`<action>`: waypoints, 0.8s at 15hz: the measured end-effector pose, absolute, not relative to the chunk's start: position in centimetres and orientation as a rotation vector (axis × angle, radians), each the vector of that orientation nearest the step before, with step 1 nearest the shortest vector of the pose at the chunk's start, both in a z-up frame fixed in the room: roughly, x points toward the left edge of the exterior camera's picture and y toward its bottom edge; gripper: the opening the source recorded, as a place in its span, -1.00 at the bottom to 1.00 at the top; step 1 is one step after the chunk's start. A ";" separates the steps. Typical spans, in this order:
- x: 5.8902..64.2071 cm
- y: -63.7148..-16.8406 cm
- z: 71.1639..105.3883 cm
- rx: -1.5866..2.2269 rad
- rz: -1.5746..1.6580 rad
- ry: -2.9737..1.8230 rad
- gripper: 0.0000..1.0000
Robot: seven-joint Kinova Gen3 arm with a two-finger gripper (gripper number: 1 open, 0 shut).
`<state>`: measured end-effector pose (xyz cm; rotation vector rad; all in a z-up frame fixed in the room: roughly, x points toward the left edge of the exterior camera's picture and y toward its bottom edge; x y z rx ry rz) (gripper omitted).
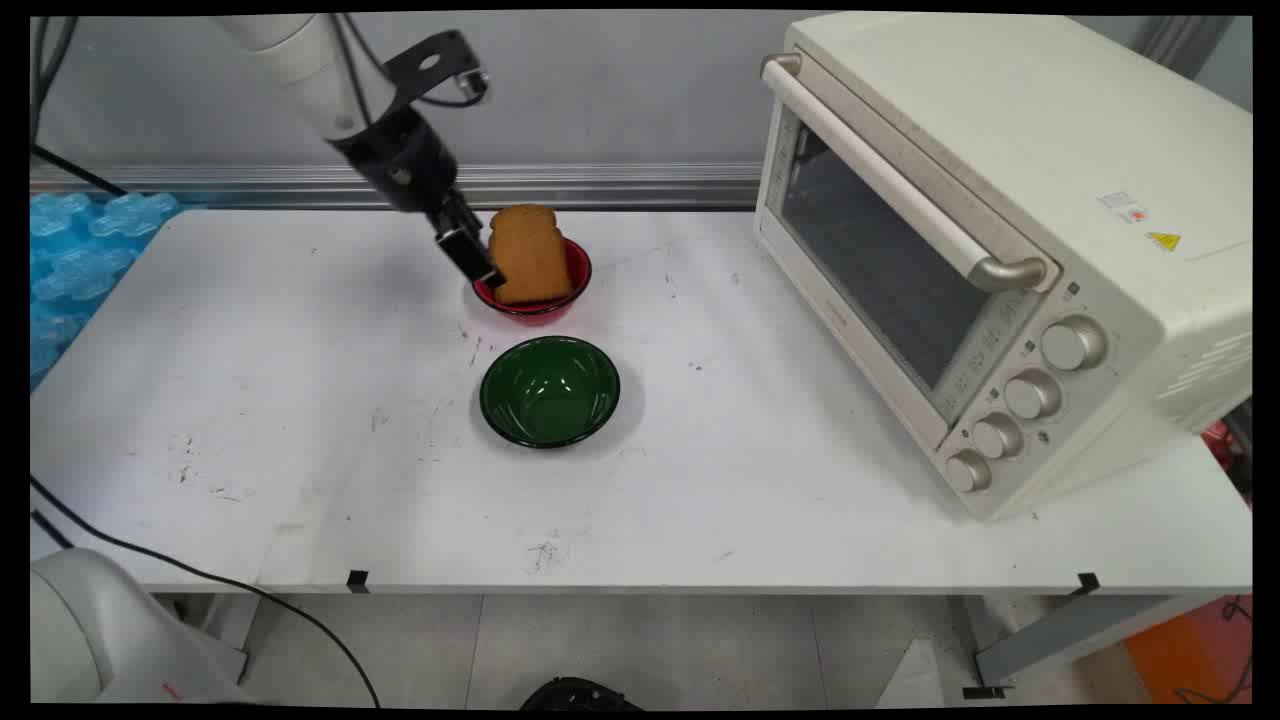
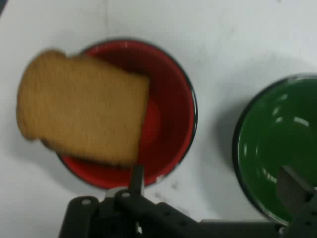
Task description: Open the oven
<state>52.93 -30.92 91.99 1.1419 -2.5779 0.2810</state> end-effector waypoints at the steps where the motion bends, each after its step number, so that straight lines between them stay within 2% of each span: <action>1: 52.5 -31.5 92.4 1.132 0.283 -2.578 1.00; 12: 48.0 -36.7 97.1 1.046 0.333 -2.520 1.00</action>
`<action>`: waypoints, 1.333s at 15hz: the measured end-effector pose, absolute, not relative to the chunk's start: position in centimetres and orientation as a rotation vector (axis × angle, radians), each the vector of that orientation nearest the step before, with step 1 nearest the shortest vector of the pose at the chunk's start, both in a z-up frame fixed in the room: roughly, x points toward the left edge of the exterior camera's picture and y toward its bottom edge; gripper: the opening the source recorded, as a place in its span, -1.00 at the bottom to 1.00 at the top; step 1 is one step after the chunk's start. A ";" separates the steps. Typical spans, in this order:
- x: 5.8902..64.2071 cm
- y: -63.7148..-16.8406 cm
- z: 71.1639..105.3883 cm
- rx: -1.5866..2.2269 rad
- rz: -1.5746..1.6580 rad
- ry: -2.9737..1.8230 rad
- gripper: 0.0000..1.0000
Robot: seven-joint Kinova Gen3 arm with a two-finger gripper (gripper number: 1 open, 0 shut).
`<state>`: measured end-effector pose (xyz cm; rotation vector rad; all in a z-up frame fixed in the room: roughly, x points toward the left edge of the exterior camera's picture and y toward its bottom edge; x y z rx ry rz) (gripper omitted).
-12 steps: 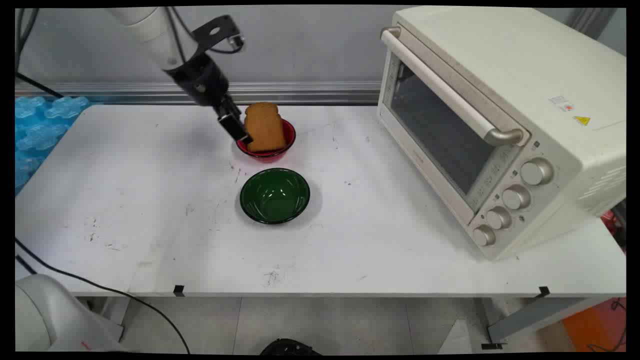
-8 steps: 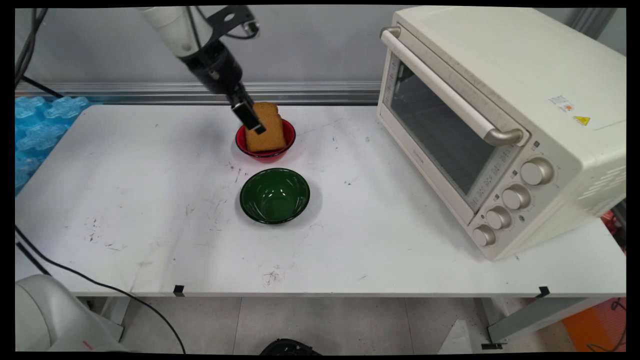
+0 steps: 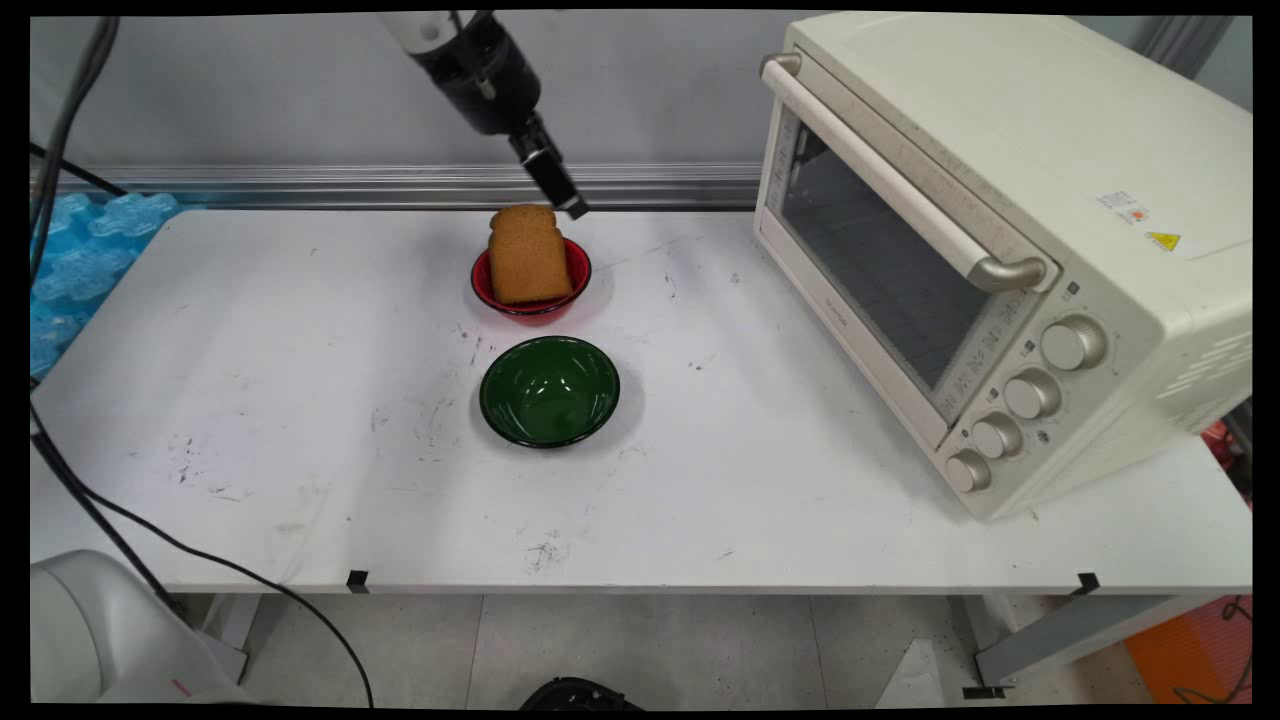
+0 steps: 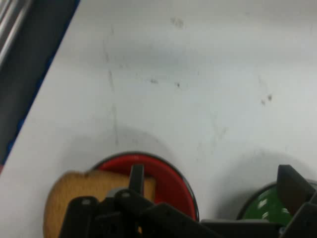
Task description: Open the oven
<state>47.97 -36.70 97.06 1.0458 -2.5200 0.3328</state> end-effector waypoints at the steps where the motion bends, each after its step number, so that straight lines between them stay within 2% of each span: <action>1: 47.6 -37.1 97.4 1.040 0.337 -2.511 1.00; 6: 45.5 -38.8 99.3 1.011 0.353 -2.465 1.00; 7: 45.2 -39.0 99.6 1.008 0.353 -2.456 -1.00; 20: 40.3 -42.0 103.3 0.964 0.361 -2.340 -1.00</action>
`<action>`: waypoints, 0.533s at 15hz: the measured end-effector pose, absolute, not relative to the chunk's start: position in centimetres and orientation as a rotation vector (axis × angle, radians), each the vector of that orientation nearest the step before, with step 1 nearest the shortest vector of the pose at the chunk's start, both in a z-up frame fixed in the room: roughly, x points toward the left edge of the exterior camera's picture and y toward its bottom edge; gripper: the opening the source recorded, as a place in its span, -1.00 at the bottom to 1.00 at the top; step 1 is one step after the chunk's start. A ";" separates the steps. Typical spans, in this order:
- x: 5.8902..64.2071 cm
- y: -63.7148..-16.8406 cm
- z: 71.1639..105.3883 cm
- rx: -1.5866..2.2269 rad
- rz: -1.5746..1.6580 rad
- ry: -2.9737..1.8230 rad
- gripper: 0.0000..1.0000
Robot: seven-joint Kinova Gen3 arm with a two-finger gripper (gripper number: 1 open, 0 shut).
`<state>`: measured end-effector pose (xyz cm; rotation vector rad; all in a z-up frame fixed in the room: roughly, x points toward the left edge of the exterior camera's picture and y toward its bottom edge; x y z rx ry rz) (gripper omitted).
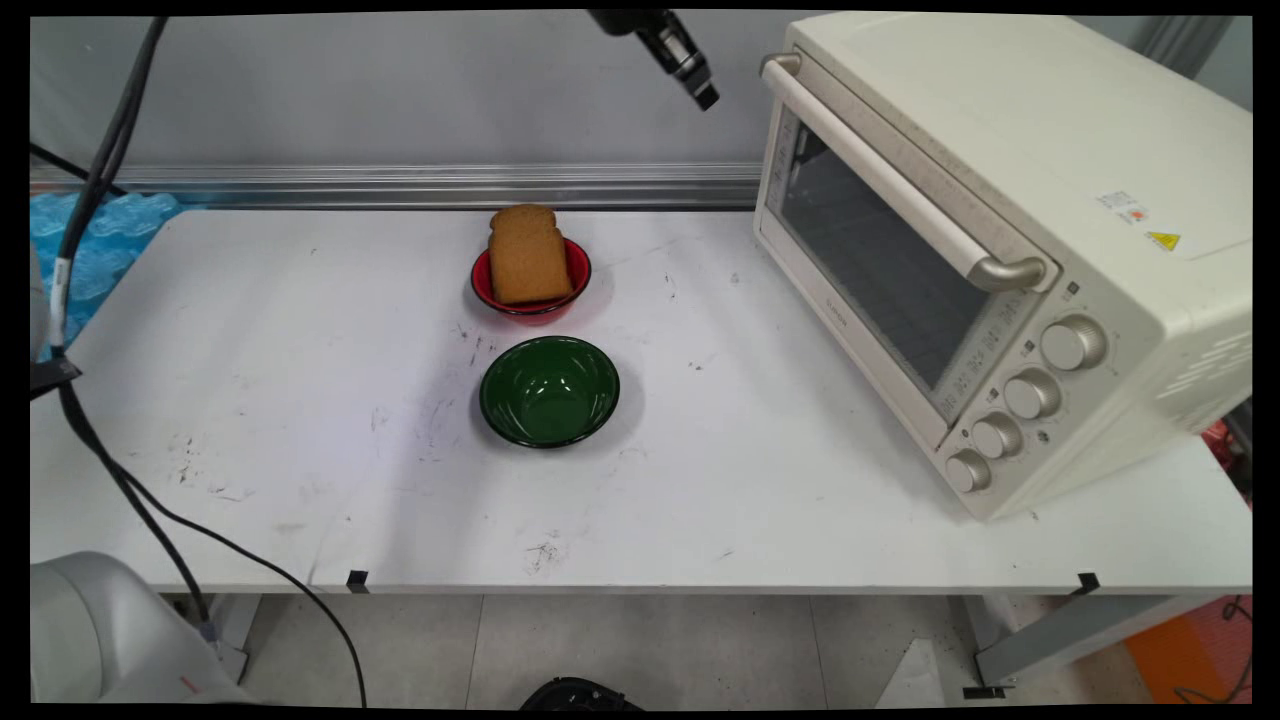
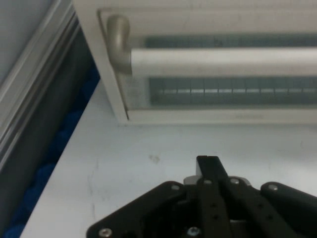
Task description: Open the oven
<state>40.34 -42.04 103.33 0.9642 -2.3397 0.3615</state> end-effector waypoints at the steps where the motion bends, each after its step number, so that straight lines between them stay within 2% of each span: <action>1: 40.0 -42.3 103.6 0.961 0.363 -2.332 -1.00; 8: 38.0 -43.3 104.8 0.956 0.355 -2.280 -1.00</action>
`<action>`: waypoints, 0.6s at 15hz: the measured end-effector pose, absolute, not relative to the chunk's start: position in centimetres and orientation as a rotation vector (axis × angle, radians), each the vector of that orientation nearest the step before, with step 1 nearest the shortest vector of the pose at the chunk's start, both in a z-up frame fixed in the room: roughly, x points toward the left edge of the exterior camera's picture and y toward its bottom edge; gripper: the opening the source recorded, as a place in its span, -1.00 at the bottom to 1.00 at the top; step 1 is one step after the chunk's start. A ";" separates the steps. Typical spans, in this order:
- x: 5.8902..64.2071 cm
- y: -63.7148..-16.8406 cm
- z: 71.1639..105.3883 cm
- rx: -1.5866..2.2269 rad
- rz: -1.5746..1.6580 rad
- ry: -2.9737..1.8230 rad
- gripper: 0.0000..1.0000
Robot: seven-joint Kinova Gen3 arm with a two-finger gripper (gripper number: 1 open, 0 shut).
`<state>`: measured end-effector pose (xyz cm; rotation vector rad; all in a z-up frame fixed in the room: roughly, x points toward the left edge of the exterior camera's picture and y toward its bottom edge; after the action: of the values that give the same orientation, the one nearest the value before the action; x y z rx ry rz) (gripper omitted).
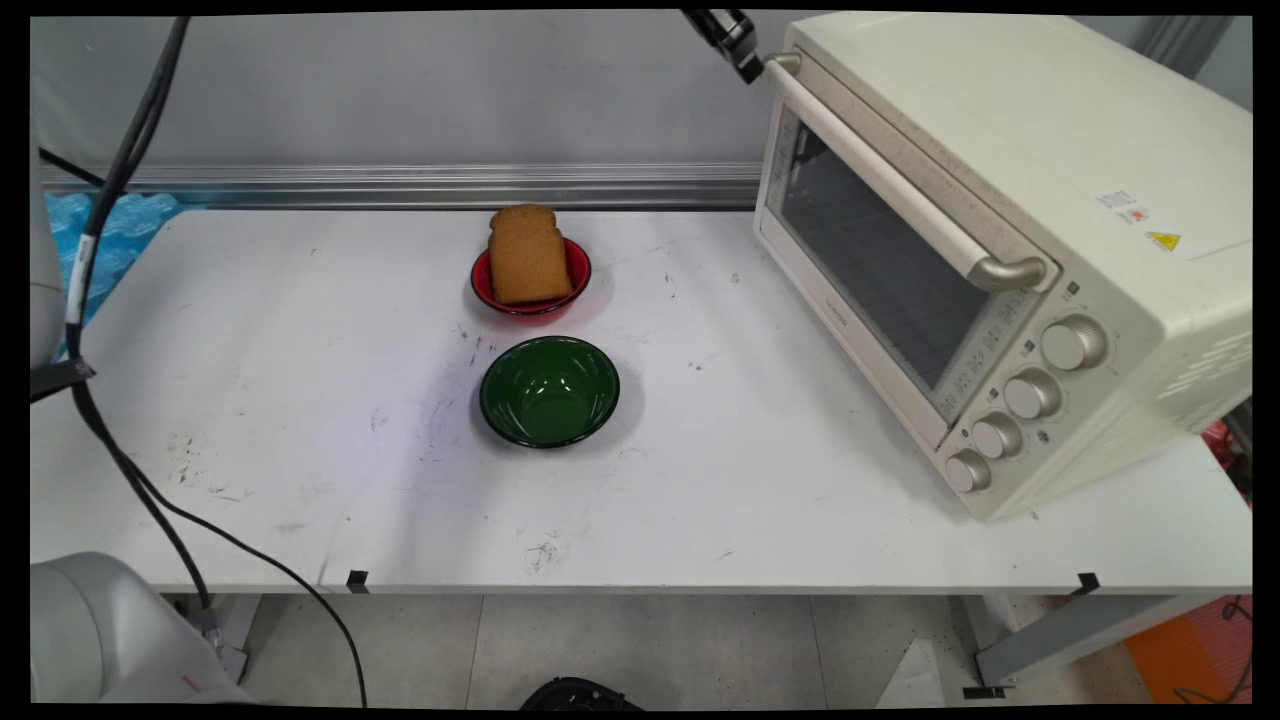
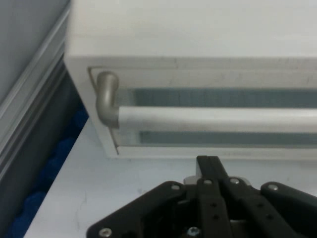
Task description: Open the oven
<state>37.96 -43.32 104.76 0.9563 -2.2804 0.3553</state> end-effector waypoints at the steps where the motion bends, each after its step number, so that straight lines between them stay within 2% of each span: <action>1: 37.6 -43.4 104.8 0.959 0.350 -2.274 -1.00; 9: 34.7 -44.0 105.0 0.980 0.304 -2.213 -1.00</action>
<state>34.74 -44.00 104.96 0.9798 -2.2129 0.3042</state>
